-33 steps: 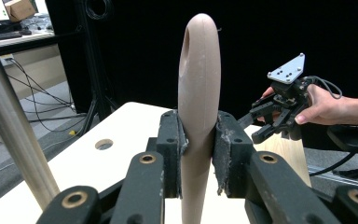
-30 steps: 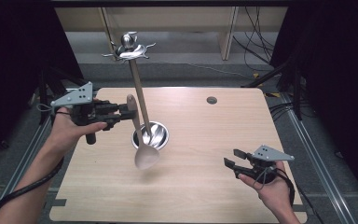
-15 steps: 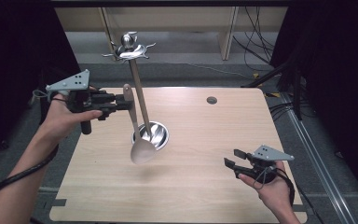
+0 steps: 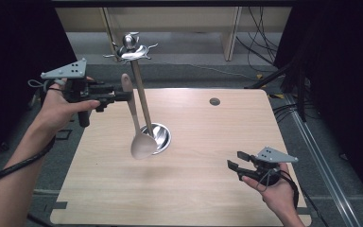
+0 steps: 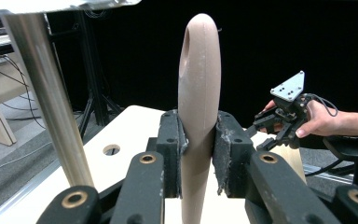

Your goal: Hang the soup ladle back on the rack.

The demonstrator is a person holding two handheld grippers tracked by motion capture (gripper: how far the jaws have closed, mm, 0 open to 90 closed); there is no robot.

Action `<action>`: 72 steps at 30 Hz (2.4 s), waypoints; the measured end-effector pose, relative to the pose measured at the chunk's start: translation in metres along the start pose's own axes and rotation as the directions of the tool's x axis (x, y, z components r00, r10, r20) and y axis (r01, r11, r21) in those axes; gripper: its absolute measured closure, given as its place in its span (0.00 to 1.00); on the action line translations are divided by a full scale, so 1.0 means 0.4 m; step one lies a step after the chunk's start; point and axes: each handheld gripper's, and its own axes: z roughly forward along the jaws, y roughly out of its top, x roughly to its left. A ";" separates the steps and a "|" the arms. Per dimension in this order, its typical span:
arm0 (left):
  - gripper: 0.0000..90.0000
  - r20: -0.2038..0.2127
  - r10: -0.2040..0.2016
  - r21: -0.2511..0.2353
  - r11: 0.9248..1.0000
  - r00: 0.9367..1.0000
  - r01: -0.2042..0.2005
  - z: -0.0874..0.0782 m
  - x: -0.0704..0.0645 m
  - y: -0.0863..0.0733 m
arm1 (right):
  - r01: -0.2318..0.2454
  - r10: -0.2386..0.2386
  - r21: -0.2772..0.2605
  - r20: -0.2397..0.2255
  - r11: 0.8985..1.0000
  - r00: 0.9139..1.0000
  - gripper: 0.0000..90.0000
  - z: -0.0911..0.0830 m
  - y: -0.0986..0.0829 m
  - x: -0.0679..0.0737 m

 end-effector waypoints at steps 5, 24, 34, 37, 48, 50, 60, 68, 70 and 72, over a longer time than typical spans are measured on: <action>0.81 -0.001 -0.007 0.000 1.000 1.000 0.007 -0.002 0.009 0.007 | 0.004 -0.004 0.002 0.002 1.000 1.000 0.50 0.001 0.000 -0.001; 0.81 0.013 -0.012 -0.002 1.000 1.000 0.012 0.008 0.024 0.035 | 0.000 0.000 0.005 0.002 1.000 1.000 0.49 0.007 -0.002 0.000; 0.81 0.009 -0.023 -0.008 1.000 1.000 0.023 0.007 0.033 0.045 | 0.007 -0.007 0.005 -0.004 1.000 1.000 0.49 0.009 -0.003 -0.001; 0.81 0.008 -0.028 -0.007 1.000 1.000 0.029 0.006 0.036 0.042 | 0.006 -0.006 0.006 -0.005 1.000 1.000 0.49 0.009 -0.004 -0.001; 0.81 0.005 -0.048 -0.015 0.999 0.999 0.048 0.001 0.048 0.038 | -0.011 0.011 0.000 -0.018 1.000 1.000 0.49 0.012 -0.004 0.001; 0.81 0.005 -0.053 -0.014 0.998 0.999 0.053 0.001 0.049 0.038 | -0.008 0.008 0.009 -0.010 1.000 1.000 0.49 0.010 -0.003 0.001; 0.81 0.039 -0.106 -0.066 0.992 0.994 0.108 -0.002 0.059 0.021 | -0.001 0.001 0.006 -0.012 1.000 1.000 0.49 0.011 -0.005 -0.002; 0.79 0.040 -0.153 -0.094 0.983 0.987 0.156 -0.010 0.064 0.014 | 0.001 -0.001 0.018 -0.007 1.000 1.000 0.49 0.010 -0.005 0.000; 0.78 0.038 -0.160 -0.102 0.981 0.986 0.163 -0.012 0.066 0.014 | -0.010 0.010 0.030 -0.010 1.000 1.000 0.49 0.009 -0.005 0.003; 0.77 0.035 -0.162 -0.103 0.981 0.986 0.164 -0.012 0.067 0.014 | 0.005 -0.004 0.027 -0.008 1.000 1.000 0.49 0.011 -0.006 0.000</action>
